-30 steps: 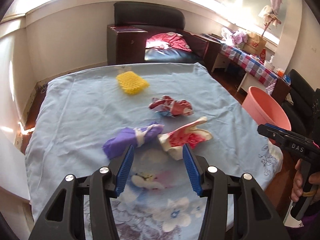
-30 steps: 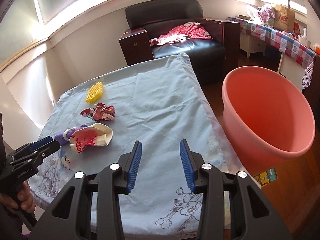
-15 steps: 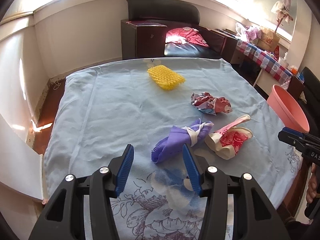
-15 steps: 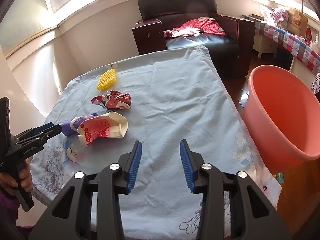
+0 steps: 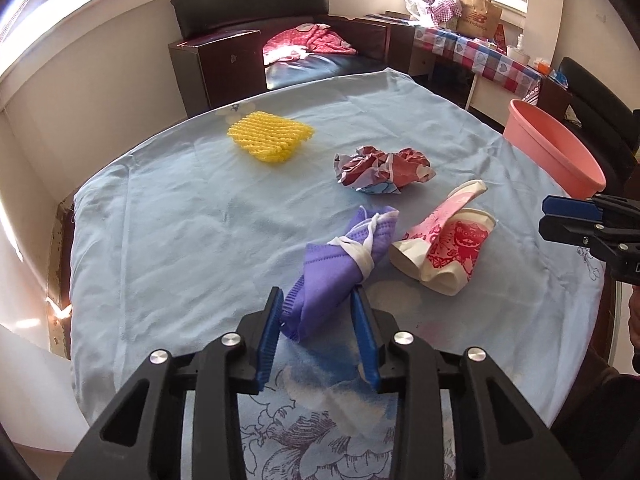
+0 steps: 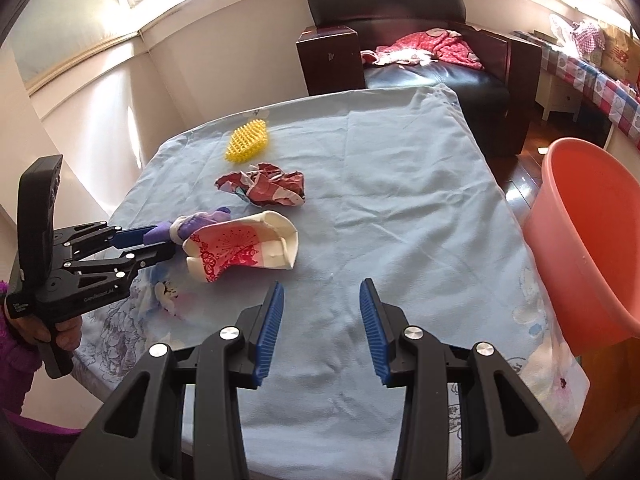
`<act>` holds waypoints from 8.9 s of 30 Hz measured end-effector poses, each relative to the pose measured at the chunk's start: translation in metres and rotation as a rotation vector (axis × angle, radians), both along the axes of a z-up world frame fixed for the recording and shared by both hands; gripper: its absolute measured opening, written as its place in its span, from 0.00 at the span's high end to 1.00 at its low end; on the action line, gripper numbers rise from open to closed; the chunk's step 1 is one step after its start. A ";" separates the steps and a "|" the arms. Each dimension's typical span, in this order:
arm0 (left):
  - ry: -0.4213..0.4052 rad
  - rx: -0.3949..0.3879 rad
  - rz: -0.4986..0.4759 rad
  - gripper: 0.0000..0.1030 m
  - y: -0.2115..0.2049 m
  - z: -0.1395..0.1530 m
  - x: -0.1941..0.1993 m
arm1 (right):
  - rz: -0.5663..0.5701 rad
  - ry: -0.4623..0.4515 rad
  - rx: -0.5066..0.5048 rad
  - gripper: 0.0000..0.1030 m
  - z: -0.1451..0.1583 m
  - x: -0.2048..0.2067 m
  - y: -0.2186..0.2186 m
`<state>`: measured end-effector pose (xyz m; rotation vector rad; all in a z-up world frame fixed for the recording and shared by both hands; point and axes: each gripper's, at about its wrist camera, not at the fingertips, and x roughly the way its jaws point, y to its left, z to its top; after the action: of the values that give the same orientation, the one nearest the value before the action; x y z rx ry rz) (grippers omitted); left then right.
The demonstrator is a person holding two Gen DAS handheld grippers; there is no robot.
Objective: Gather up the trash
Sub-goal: 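Grasp the purple cloth with the left gripper while the right grasps the red wrapper, then carry the purple cloth and red wrapper over the pink basin, then open both grippers to drop the cloth and wrapper into the basin, then move both open grippers back over the remaining trash on the bed, then grasp the pink-printed paper cup rim with the left gripper, then grasp the yellow foam net with the right gripper while the left holds the cup, then carry the paper cup and yellow foam net over the pink basin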
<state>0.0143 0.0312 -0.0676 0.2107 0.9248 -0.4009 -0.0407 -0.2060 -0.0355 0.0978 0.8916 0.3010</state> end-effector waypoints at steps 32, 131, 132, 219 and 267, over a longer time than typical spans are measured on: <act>0.033 -0.254 0.223 0.83 0.045 0.001 -0.021 | 0.182 0.167 0.126 0.73 -0.022 0.116 0.046; -0.029 -0.290 -0.269 0.60 -0.334 0.038 -0.006 | -0.611 -0.094 -0.107 0.74 0.010 -0.029 -0.252; -0.033 -0.294 -0.272 0.60 -0.333 0.040 -0.008 | -0.611 -0.092 -0.108 0.74 0.010 -0.028 -0.252; -0.007 -0.277 0.247 0.94 0.054 0.016 -0.002 | 0.123 0.042 0.028 0.63 -0.006 0.196 0.120; -0.056 -0.299 0.042 0.94 -0.130 0.054 -0.004 | -0.221 -0.077 0.035 0.90 0.036 -0.001 -0.093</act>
<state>0.0106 -0.0991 -0.0134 -0.0700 0.8020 -0.4865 -0.0421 -0.2986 0.0005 0.2140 0.7911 0.1133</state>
